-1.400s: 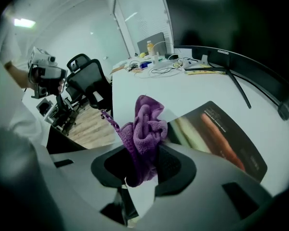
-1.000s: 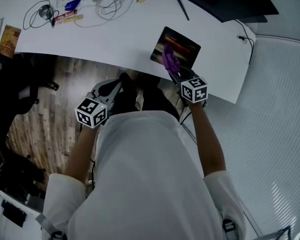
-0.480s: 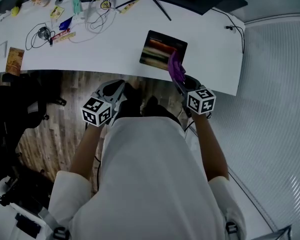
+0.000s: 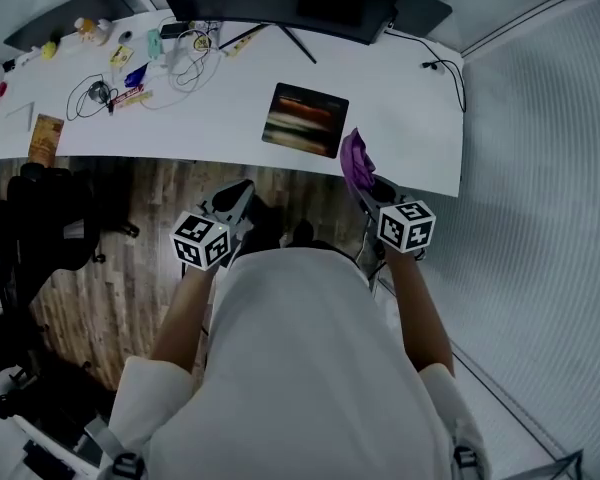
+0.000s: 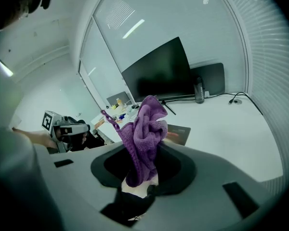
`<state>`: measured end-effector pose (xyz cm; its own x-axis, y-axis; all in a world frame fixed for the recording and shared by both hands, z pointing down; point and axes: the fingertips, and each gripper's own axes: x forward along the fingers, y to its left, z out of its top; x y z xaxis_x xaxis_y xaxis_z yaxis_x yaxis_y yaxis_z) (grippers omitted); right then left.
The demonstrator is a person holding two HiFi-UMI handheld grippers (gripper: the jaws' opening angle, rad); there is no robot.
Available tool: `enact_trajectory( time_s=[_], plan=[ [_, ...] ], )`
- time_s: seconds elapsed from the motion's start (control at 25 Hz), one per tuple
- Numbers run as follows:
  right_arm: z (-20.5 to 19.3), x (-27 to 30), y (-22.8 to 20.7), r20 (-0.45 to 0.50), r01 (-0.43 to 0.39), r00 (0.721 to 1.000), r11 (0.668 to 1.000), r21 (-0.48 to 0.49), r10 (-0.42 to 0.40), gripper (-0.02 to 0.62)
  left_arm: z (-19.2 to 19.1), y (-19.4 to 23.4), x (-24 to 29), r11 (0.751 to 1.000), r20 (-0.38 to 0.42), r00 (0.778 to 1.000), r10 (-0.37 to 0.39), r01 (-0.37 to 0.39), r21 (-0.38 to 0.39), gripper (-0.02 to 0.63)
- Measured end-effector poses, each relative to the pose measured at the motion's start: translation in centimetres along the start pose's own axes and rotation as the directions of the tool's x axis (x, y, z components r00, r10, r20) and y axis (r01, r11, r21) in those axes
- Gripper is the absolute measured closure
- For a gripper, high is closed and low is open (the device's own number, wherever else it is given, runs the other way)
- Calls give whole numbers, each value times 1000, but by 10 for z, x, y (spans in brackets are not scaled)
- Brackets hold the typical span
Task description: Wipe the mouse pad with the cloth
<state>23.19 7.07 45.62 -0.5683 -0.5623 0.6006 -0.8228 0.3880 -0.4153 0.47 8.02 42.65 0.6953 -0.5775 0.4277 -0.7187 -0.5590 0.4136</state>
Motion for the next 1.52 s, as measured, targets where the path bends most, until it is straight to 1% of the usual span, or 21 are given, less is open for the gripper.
enact_trajectory(
  time_s=[0.16,0.28,0.48,0.64,0.8,1.2,1.52],
  plan=[
    [3,-32,0,52,-14,999,1000,-10,14,460,8,-26,-13,1000,57,998,15,-15,-15,584],
    [8,-49,1,98,-18,995,999,-41,22,460,15,-43,-26,999,101,995,23,-20,-25,584],
    [12,-68,7,166,-6,986,998,-67,17,460,17,-59,-52,999,139,989,51,-50,-13,584],
    [18,-77,15,210,16,978,997,-80,2,460,21,-54,-70,998,159,985,67,-66,-8,584],
    [26,-81,24,247,39,969,995,-92,-16,460,28,-44,-82,998,171,983,66,-68,2,584],
    [51,-79,43,292,82,955,994,-74,-57,460,48,-27,-88,999,167,986,13,-21,45,584],
    [61,-72,51,301,103,950,992,-76,-76,460,53,-15,-90,999,163,987,-13,4,54,583]
  ],
)
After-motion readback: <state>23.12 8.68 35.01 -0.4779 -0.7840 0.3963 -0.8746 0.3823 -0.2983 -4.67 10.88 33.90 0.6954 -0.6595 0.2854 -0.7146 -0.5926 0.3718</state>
